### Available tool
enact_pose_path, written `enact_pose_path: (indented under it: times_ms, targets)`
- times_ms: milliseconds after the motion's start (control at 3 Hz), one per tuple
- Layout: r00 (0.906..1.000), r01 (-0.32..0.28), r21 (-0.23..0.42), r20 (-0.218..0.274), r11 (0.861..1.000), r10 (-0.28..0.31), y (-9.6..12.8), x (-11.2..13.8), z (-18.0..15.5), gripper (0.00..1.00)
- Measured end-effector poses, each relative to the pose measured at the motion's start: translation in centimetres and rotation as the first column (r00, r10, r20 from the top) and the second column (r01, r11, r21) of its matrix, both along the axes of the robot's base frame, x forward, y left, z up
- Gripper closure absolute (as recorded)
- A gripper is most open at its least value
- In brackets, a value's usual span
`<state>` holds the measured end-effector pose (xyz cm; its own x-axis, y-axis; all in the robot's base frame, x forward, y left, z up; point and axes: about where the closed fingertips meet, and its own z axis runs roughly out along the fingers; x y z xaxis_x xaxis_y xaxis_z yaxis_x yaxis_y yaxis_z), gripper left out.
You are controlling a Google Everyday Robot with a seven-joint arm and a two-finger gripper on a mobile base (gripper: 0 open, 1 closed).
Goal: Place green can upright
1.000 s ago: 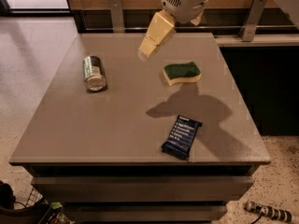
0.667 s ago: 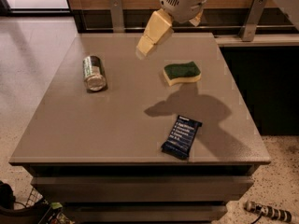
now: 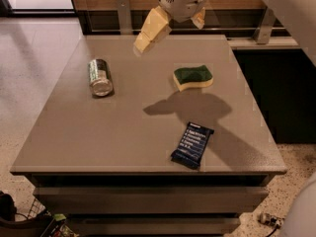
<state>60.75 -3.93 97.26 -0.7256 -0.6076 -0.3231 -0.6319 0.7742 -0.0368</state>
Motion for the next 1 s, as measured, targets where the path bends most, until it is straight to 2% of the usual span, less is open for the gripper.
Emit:
enact_pose_path:
  times_ms: [333, 667, 1000]
  targets:
    - [0.9911, 0.117, -0.007, -0.063, 0.993, -0.117, 2.9, 3.2, -1.3, 0.0]
    - [0.9823, 0.162, -0.013, -0.094, 0.987, -0.162, 6.1, 5.2, -2.2, 0.0]
    - [0.9806, 0.157, -0.008, -0.118, 0.988, -0.156, 9.5, 6.9, -3.6, 0.0]
